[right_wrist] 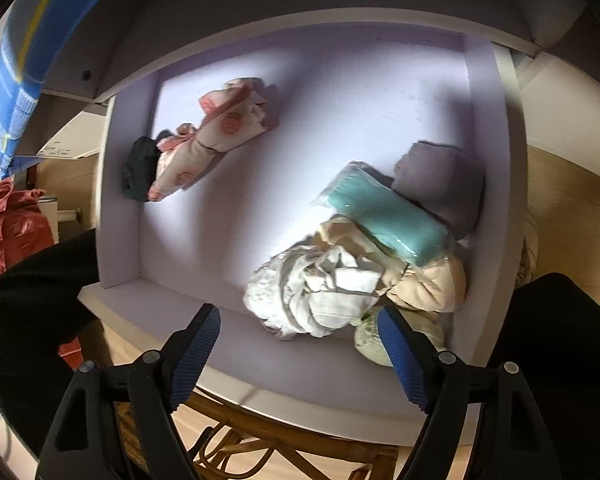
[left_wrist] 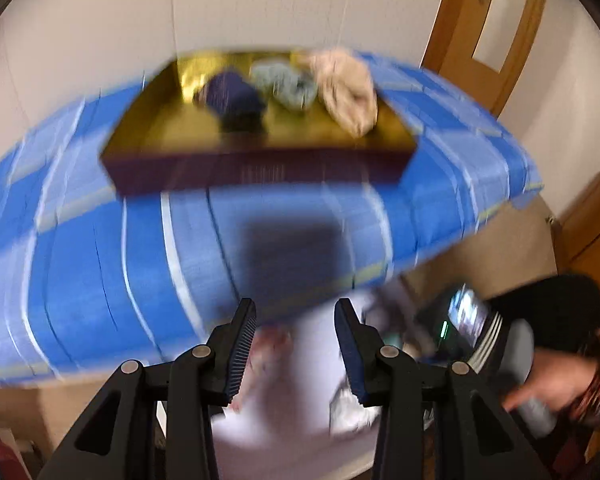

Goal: Organize soft objects
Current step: 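Return the left gripper to the drawer above the pink garment, then grasp the crumpled white garment in the drawer with the right gripper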

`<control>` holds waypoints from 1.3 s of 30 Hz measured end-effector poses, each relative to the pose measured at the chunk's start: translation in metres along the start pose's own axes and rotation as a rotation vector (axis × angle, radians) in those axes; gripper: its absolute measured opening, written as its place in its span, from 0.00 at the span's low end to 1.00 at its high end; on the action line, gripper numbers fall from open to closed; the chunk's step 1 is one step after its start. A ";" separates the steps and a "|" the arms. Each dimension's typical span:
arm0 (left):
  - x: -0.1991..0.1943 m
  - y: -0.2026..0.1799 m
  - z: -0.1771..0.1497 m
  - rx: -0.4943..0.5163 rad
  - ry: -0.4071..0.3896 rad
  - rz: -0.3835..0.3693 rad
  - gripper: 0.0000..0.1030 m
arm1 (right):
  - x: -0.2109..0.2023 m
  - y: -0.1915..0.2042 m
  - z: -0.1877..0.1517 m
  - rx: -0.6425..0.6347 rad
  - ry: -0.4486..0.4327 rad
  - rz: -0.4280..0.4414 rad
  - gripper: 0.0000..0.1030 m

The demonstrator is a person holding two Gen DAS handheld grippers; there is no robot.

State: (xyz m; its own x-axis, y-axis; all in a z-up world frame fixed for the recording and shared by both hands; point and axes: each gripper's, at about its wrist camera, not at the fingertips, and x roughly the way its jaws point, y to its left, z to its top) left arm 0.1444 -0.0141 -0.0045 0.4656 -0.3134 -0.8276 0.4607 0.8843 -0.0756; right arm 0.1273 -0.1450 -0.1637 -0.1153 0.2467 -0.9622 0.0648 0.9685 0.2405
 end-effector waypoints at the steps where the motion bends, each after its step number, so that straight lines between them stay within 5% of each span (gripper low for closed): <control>1: 0.007 0.002 -0.010 -0.019 0.025 -0.007 0.40 | 0.000 -0.002 0.000 0.006 0.000 -0.006 0.80; 6: 0.051 0.017 -0.061 -0.141 0.164 0.006 0.40 | 0.004 -0.008 -0.003 0.025 0.017 -0.020 0.81; 12: 0.086 0.041 -0.096 -0.302 0.266 0.075 0.40 | 0.019 -0.012 -0.013 0.080 0.091 0.076 0.83; 22: 0.086 0.062 -0.103 -0.409 0.267 0.096 0.40 | 0.085 0.015 -0.004 0.095 0.243 0.084 0.81; 25: 0.087 0.069 -0.107 -0.436 0.281 0.112 0.40 | 0.083 0.034 0.012 -0.004 0.151 0.012 0.74; 30: 0.090 0.080 -0.114 -0.491 0.304 0.122 0.40 | 0.051 0.056 0.023 -0.098 -0.011 0.009 0.73; 32: 0.092 0.083 -0.116 -0.508 0.312 0.125 0.40 | 0.051 0.048 0.021 -0.045 -0.005 -0.015 0.73; 39: 0.096 0.084 -0.117 -0.519 0.330 0.125 0.40 | 0.073 0.011 0.017 0.243 0.068 0.107 0.73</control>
State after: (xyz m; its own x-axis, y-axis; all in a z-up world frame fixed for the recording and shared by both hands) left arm 0.1392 0.0704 -0.1553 0.1958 -0.1469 -0.9696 -0.0472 0.9862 -0.1590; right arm 0.1370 -0.1167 -0.2331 -0.1605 0.3572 -0.9201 0.3152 0.9020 0.2952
